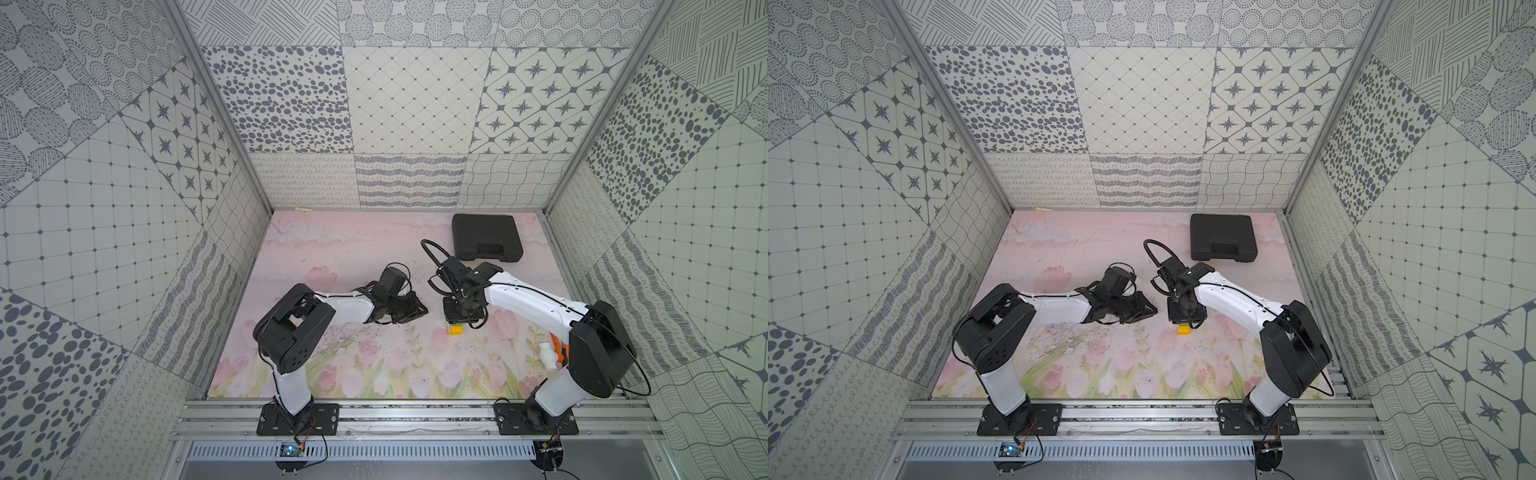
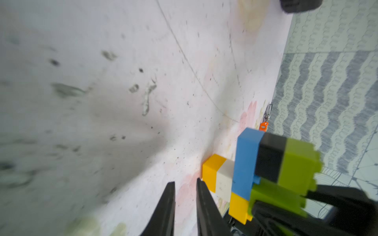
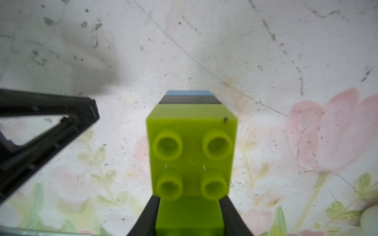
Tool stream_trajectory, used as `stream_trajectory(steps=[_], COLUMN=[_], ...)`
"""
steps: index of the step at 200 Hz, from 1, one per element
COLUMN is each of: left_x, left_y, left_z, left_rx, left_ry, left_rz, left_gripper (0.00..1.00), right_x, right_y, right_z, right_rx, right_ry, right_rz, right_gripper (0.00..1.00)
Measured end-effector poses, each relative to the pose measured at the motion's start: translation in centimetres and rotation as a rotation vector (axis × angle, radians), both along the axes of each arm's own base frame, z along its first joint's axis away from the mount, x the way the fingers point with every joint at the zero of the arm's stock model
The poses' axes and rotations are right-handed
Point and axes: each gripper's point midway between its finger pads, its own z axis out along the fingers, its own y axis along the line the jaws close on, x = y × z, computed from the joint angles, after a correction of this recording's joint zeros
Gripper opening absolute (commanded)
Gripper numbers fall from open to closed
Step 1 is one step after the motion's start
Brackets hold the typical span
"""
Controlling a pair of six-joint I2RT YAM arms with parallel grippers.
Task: Assemble the number 4 with lego
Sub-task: Place the lego brick at the center of the board.
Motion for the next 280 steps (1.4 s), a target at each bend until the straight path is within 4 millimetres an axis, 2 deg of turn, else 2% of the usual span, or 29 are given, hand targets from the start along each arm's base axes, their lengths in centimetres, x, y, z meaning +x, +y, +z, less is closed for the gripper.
stream_trajectory(steps=[20, 41, 55, 83, 103, 134, 156, 175, 192, 208, 222, 244, 260, 270, 280], left_x=[2.2, 3.6, 3.9, 3.4, 2.6, 1.4, 0.9, 0.7, 0.4, 0.1, -0.1, -0.2, -0.1, 0.0, 0.1], left_y=[3.1, 6.2, 8.2, 11.4, 12.4, 13.2, 13.4, 13.5, 13.4, 13.0, 12.4, 11.5, 10.8, 10.1, 9.4], left_z=[3.0, 4.6, 4.5, 3.1, 2.5, 1.9, 1.7, 1.4, 0.4, -0.7, -1.6, -3.2, -4.2, -4.5, -4.5], left_rx=[0.019, 0.05, 0.081, 0.147, 0.176, 0.208, 0.219, 0.226, 0.238, 0.249, 0.255, 0.26, 0.26, 0.245, 0.225], left_ry=[-0.029, -0.043, -0.026, 0.043, 0.08, 0.122, 0.137, 0.149, 0.175, 0.196, 0.213, 0.241, 0.254, 0.26, 0.253], left_rz=[0.078, 0.14, 0.173, 0.216, 0.217, 0.209, 0.204, 0.2, 0.193, 0.176, 0.158, 0.136, 0.122, 0.109, 0.094], left_gripper=[0.28, 0.29, 0.28, 0.28, 0.28, 0.28, 0.28, 0.28, 0.25, 0.22, 0.18, 0.15, 0.12, 0.11, 0.11], right_x=[-0.9, -2.5, -3.5, -4.5, -4.6, -3.6, -3.2, -2.5, -1.9, -2.0, -3.4, -7.3, -10.0, -10.8, -10.9], right_y=[2.9, 5.6, 7.1, 9.3, 10.8, 11.3, 10.3, 8.5, 6.7, 5.5, 5.5, 7.8, 8.8, 8.4, 7.2], right_z=[1.4, 1.8, 1.2, -1.8, -2.4, -3.6, -4.1, -4.3, -3.5, -2.1, -0.5, 1.5, 1.2, 0.3, -0.4], right_rx=[0.149, 0.313, 0.4, 0.514, 0.6, 0.634, 0.629, 0.588, 0.513, 0.434, 0.376, 0.357, 0.345, 0.305, 0.252], right_ry=[0.062, 0.149, 0.215, 0.329, 0.37, 0.355, 0.343, 0.306, 0.233, 0.135, 0.049, -0.025, -0.024, -0.018, -0.03], right_rz=[0.067, 0.127, 0.155, 0.176, 0.19, 0.186, 0.163, 0.125, 0.096, 0.081, 0.096, 0.171, 0.184, 0.155, 0.102], right_gripper=[0.25, 0.26, 0.28, 0.32, 0.51, 0.89, 0.92, 0.95, 0.94, 0.84, 0.64, 0.49, 0.45, 0.47, 0.5])
